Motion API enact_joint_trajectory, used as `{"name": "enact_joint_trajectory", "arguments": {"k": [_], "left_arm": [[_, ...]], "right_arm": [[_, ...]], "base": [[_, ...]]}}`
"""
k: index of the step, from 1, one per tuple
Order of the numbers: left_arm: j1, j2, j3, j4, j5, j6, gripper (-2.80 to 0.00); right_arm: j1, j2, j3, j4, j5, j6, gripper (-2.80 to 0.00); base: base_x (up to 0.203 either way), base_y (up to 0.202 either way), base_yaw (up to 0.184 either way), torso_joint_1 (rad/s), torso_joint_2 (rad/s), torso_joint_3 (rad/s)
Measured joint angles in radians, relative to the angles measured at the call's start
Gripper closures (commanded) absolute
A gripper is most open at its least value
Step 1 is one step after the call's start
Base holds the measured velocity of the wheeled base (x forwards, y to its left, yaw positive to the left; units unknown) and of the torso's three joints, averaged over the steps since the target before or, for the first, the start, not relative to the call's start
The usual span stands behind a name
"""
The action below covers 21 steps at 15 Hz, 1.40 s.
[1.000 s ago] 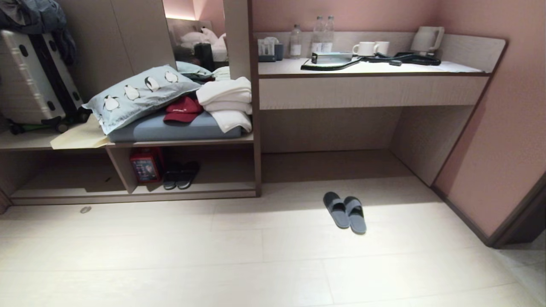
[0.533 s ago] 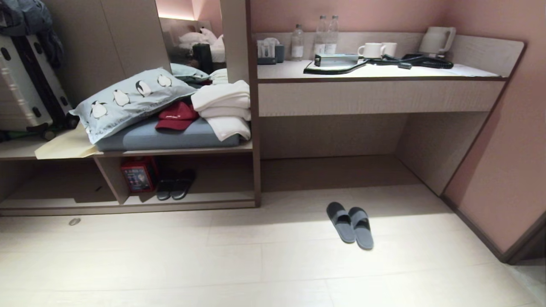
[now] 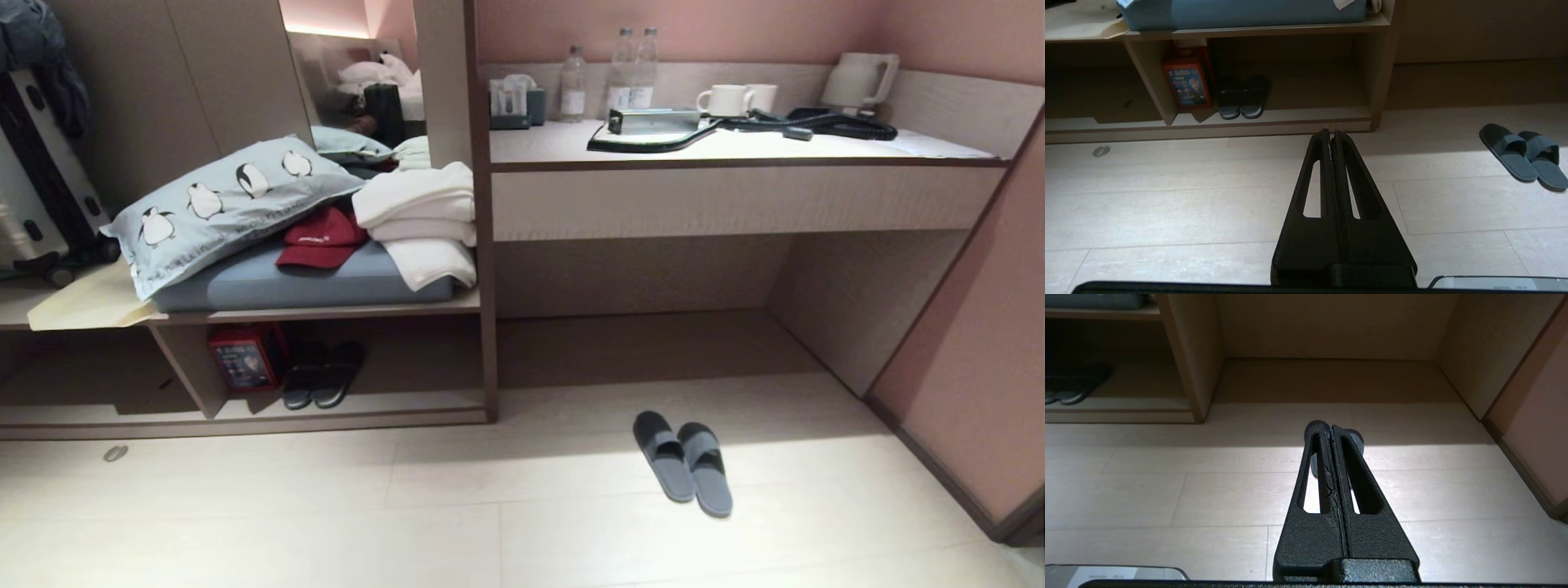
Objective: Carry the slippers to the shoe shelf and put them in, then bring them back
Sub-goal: Pick up the slippers on the floor
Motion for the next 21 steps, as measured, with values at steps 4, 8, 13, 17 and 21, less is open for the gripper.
{"name": "enact_joint_trajectory", "arguments": {"k": [4, 8, 13, 17, 21], "left_arm": [[0.000, 0.000, 0.000, 0.000, 0.000, 0.000, 0.00], [0.000, 0.000, 0.000, 0.000, 0.000, 0.000, 0.00], [0.000, 0.000, 0.000, 0.000, -0.001, 0.000, 0.00], [0.000, 0.000, 0.000, 0.000, 0.000, 0.000, 0.00], [0.000, 0.000, 0.000, 0.000, -0.001, 0.000, 0.00]], "right_arm": [[0.000, 0.000, 0.000, 0.000, 0.000, 0.000, 0.00], [0.000, 0.000, 0.000, 0.000, 0.000, 0.000, 0.00], [0.000, 0.000, 0.000, 0.000, 0.000, 0.000, 0.00], [0.000, 0.000, 0.000, 0.000, 0.000, -0.001, 0.00], [0.000, 0.000, 0.000, 0.000, 0.000, -0.001, 0.00]], "base": [[0.194, 0.000, 0.001, 0.004, 0.00, 0.003], [0.196, 0.000, 0.000, -0.001, 0.00, 0.003], [0.085, 0.000, -0.001, 0.003, 0.00, 0.000], [0.000, 0.000, 0.000, 0.000, 0.00, 0.000], [0.001, -0.138, 0.003, 0.002, 0.00, 0.002]]}}
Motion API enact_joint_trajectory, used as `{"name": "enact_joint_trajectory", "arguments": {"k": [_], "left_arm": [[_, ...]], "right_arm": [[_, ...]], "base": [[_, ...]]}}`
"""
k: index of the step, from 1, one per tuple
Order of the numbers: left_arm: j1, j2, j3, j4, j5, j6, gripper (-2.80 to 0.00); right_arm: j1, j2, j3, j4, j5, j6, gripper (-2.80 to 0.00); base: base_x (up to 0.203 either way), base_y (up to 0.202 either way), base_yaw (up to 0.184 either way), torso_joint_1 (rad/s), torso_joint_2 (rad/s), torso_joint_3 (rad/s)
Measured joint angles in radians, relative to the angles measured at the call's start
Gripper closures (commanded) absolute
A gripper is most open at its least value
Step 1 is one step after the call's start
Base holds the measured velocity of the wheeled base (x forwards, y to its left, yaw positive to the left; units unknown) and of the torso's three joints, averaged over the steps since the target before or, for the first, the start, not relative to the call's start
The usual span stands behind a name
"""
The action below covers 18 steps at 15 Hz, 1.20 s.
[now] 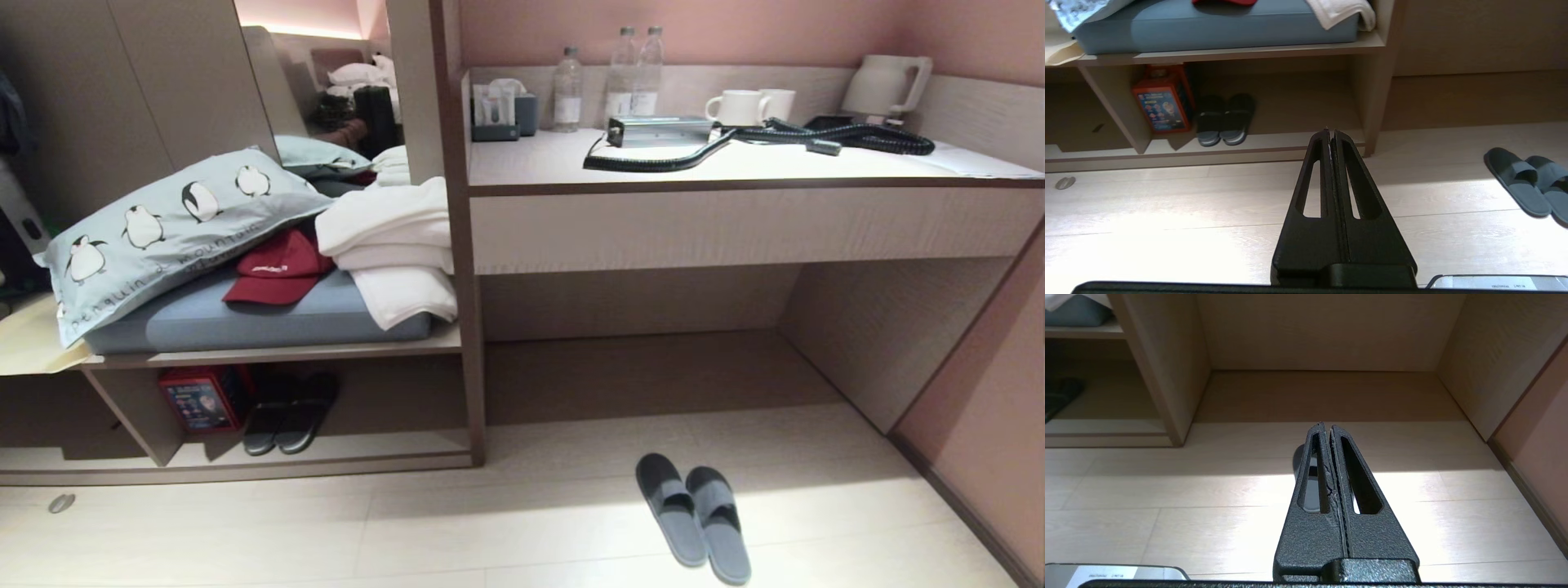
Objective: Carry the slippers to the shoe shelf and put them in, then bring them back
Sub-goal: Pick up the slippers on the floor
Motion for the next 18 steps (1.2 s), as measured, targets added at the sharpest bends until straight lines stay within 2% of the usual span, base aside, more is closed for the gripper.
{"name": "enact_joint_trajectory", "arguments": {"k": [9, 15, 18], "left_arm": [[0.000, 0.000, 0.000, 0.000, 0.001, 0.000, 0.00], [0.000, 0.000, 0.000, 0.000, 0.000, 0.002, 0.00], [0.000, 0.000, 0.000, 0.000, 0.000, 0.002, 0.00]], "right_arm": [[0.000, 0.000, 0.000, 0.000, 0.000, 0.001, 0.00], [0.000, 0.000, 0.000, 0.000, 0.000, 0.000, 0.00], [0.000, 0.000, 0.000, 0.000, 0.000, 0.000, 0.00]], "base": [[0.000, -0.189, 0.001, 0.002, 0.00, 0.003], [0.000, -0.016, 0.001, 0.000, 0.00, 0.000], [0.000, 0.000, 0.000, 0.000, 0.00, -0.142]]}}
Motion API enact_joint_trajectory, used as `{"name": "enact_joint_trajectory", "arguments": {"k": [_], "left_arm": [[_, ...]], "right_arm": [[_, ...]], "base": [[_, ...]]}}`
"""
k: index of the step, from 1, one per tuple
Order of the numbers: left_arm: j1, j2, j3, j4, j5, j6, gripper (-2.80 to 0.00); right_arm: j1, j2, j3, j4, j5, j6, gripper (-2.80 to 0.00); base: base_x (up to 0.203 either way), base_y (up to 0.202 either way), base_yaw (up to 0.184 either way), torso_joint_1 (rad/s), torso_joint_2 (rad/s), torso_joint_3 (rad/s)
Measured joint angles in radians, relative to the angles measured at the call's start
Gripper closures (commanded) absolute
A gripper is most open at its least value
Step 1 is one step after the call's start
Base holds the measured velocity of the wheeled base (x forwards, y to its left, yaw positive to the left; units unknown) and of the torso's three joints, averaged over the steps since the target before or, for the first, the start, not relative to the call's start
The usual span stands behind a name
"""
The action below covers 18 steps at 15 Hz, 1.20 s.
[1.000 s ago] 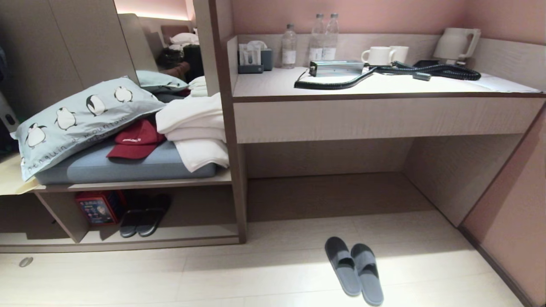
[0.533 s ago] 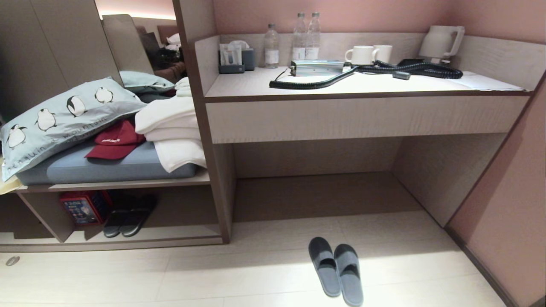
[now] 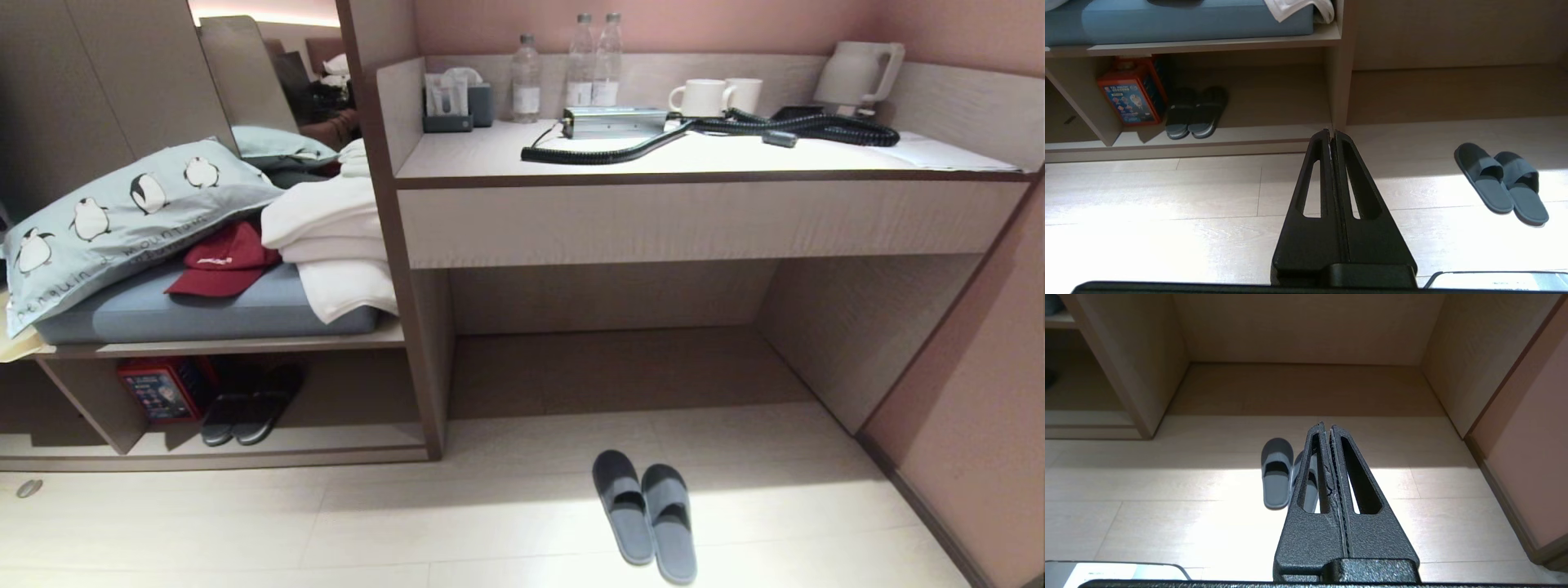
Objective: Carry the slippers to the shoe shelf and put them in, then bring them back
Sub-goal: Pick up the slippers on the floor
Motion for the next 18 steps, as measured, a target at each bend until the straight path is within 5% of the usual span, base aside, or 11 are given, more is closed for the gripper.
{"name": "enact_joint_trajectory", "arguments": {"k": [18], "left_arm": [[0.000, 0.000, 0.000, 0.000, 0.003, -0.008, 0.00]], "right_arm": [[0.000, 0.000, 0.000, 0.000, 0.000, 0.000, 0.00]], "base": [[0.000, 0.000, 0.000, 0.003, 0.00, -0.197]]}}
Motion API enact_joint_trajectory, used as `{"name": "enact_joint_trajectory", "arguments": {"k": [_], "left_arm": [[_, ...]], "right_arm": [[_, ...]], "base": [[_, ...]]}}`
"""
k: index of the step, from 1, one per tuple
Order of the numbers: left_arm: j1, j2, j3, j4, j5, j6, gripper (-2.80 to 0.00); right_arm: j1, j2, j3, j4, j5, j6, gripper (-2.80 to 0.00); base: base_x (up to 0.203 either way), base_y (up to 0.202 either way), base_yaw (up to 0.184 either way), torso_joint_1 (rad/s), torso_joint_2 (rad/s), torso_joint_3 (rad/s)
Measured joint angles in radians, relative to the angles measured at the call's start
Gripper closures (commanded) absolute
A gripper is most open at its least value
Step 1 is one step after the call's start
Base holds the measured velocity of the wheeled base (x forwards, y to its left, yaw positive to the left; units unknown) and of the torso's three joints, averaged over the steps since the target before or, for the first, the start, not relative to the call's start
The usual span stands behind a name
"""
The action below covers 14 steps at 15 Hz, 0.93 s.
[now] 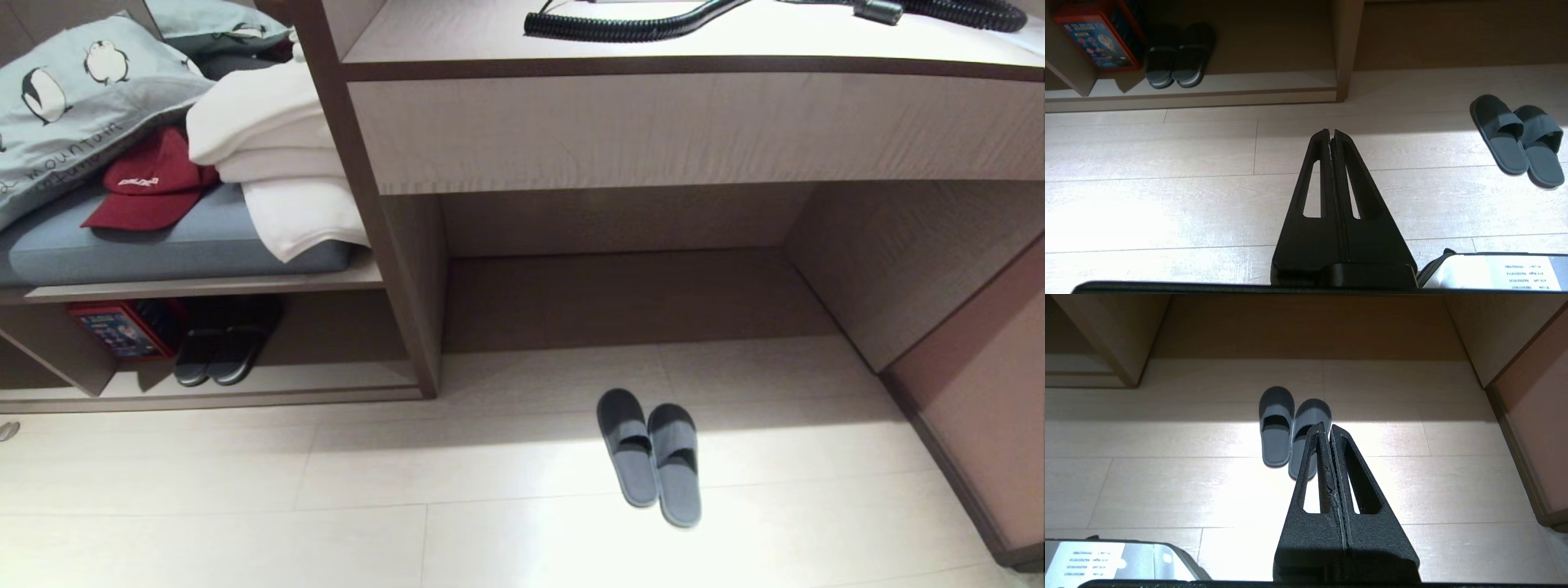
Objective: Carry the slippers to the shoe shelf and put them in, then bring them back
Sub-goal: Pick up the slippers on the floor
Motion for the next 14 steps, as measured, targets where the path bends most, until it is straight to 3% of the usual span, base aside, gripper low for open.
{"name": "enact_joint_trajectory", "arguments": {"k": [14], "left_arm": [[0.000, 0.000, 0.000, 0.000, 0.000, 0.000, 0.00]], "right_arm": [[0.000, 0.000, 0.000, 0.000, 0.000, 0.000, 0.00]], "base": [[0.000, 0.000, 0.000, 0.004, 0.00, -0.200]]}}
